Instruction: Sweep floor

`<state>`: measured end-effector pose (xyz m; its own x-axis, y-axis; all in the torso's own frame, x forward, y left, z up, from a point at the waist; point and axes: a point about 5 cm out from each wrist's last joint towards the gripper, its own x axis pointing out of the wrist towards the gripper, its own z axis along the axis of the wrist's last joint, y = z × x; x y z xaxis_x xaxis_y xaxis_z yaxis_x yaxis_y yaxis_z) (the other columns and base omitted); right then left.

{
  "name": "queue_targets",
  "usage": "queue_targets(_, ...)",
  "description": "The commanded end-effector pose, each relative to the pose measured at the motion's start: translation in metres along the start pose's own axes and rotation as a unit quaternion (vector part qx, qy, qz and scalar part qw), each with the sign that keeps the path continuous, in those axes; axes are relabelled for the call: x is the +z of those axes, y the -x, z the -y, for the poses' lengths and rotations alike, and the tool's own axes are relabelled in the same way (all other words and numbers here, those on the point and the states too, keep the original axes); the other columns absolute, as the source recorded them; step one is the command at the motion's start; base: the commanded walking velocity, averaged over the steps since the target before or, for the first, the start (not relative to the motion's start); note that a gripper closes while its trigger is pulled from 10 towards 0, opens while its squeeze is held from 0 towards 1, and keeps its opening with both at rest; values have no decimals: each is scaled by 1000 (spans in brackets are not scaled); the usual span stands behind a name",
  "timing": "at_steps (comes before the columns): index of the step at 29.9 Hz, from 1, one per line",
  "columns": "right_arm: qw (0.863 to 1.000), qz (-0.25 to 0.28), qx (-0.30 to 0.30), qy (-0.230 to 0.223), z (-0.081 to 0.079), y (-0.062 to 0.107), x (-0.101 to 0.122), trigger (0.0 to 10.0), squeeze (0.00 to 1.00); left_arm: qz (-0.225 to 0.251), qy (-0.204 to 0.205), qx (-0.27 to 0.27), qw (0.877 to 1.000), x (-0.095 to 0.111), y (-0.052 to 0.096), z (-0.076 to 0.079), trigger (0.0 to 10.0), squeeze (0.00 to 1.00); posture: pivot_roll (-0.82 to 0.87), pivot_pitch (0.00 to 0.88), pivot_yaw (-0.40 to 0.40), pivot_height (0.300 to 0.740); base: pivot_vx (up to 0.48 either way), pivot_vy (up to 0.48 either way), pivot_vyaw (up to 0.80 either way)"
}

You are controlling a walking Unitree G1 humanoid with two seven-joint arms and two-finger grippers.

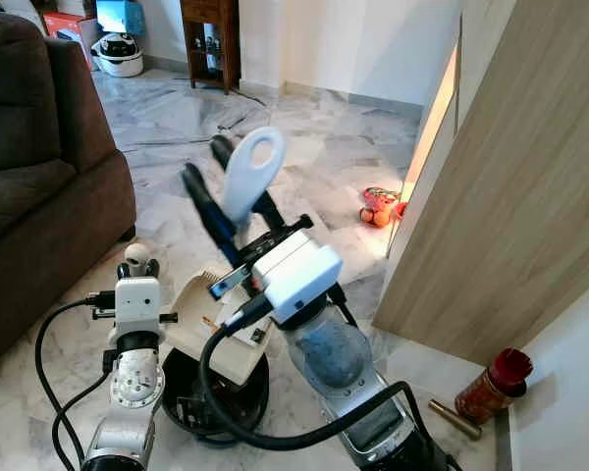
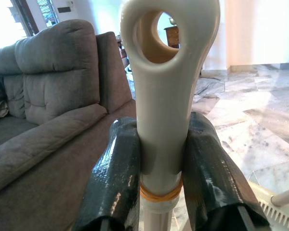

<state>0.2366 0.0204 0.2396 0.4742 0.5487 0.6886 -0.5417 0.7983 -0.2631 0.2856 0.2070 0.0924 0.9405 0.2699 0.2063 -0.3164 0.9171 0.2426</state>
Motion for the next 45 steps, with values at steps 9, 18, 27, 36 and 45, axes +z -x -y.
queue_targets(9,995,53,-31,-76,-11,-4,24,10000,0,35,3,1,999,13,-6,-2,10000,0,142,0,-46,740,0,0,0)
queue_targets(18,996,52,-44,-50,-2,-5,21,10000,0,35,3,3,999,13,-6,-2,10000,0,146,0,-48,740,0,0,0)
queue_targets(27,997,43,-61,-25,5,-4,17,10000,0,35,3,0,999,13,-6,-2,10000,0,145,0,-46,740,0,0,0)
queue_targets(36,990,-18,-114,77,32,0,-5,10000,0,34,4,-1,999,13,-5,0,10000,0,142,0,-50,740,0,0,0)
queue_targets(45,972,-63,-177,142,81,12,-21,10000,0,30,11,-11,999,12,-4,4,10000,0,128,0,-51,740,0,0,0)
